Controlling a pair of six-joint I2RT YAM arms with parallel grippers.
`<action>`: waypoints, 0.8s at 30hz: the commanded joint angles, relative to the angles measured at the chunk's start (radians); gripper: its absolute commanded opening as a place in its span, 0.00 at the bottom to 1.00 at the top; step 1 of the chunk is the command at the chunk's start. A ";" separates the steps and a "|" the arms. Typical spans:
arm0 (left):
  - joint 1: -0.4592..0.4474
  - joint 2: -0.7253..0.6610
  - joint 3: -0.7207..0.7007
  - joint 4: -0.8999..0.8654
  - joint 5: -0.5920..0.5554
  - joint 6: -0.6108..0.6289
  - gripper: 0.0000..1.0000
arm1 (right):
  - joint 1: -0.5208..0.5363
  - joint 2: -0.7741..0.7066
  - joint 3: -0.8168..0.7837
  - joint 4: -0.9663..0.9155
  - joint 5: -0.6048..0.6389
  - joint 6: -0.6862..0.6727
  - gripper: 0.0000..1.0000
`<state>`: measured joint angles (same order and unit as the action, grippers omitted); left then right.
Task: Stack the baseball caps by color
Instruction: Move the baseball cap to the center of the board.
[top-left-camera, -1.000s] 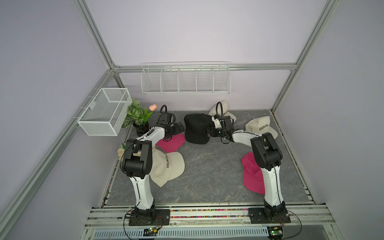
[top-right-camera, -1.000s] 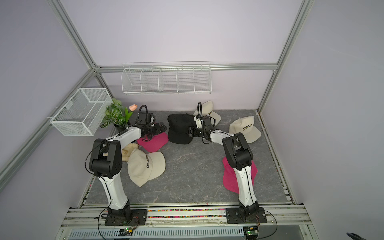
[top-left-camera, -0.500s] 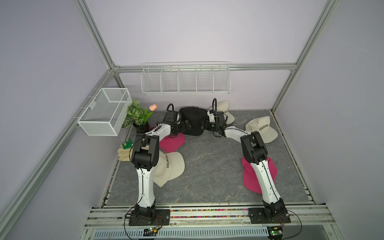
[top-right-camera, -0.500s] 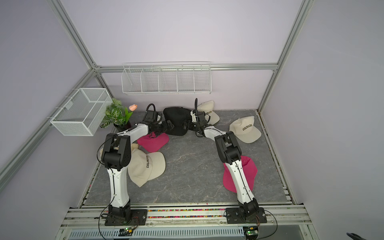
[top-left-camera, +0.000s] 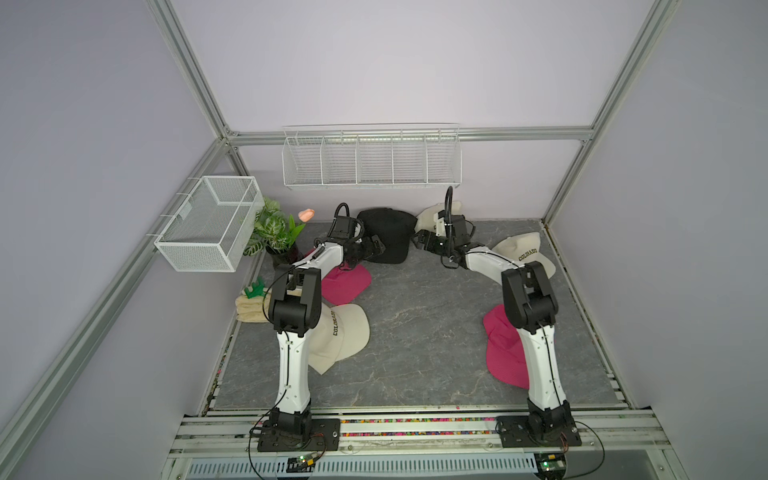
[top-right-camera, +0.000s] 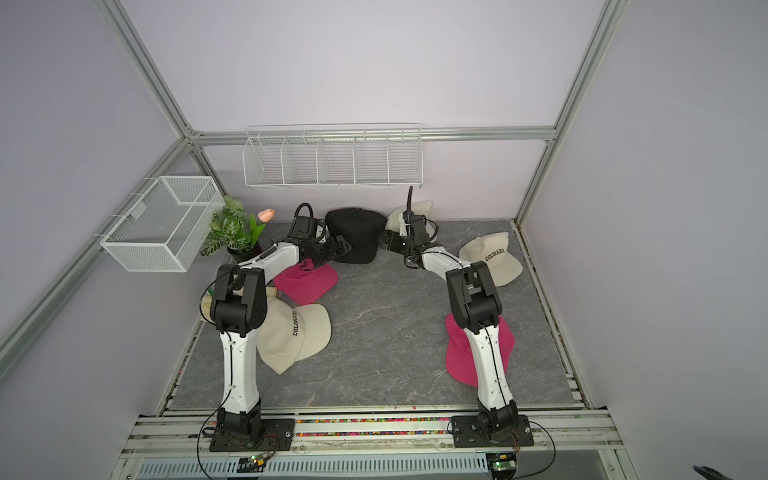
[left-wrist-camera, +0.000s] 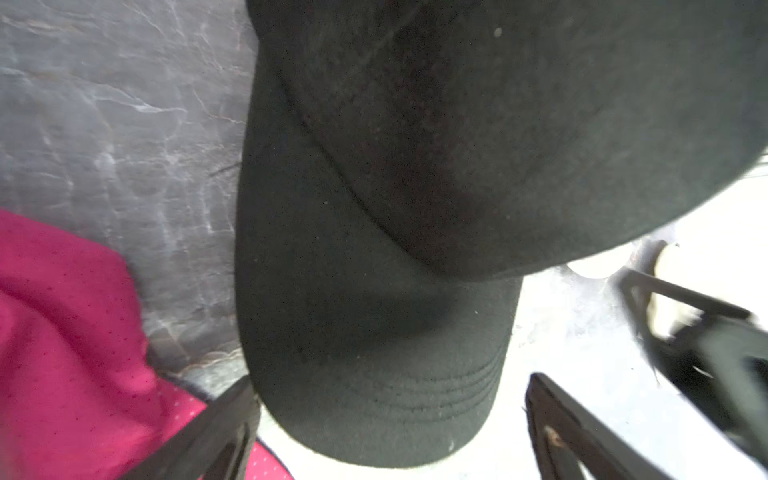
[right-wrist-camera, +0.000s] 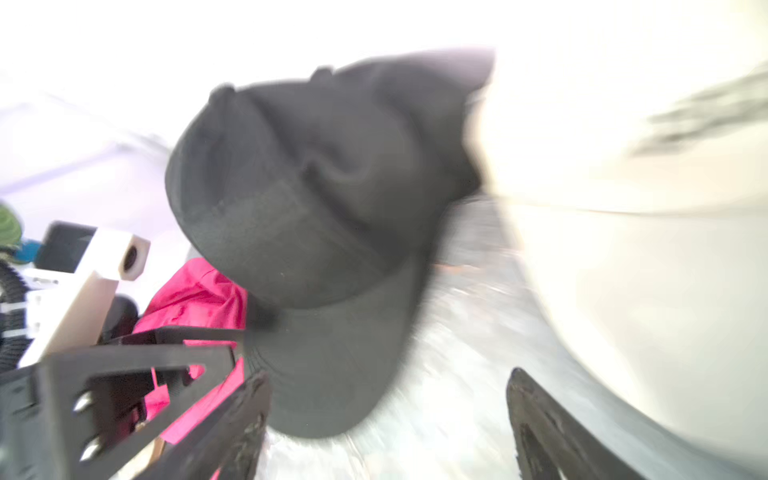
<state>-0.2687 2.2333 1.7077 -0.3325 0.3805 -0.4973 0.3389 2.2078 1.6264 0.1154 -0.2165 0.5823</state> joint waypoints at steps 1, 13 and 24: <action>-0.006 0.026 0.021 0.030 0.050 -0.030 1.00 | -0.060 -0.130 -0.166 0.063 0.138 0.076 0.89; -0.007 -0.087 -0.067 0.029 -0.022 -0.052 1.00 | -0.205 -0.286 -0.407 0.137 0.123 0.275 0.89; -0.008 -0.362 -0.347 0.120 -0.166 -0.098 1.00 | -0.145 -0.023 -0.240 0.320 0.122 0.570 0.96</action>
<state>-0.2714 1.9179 1.4017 -0.2512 0.2794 -0.5747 0.1635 2.1391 1.3373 0.3962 -0.1097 1.0702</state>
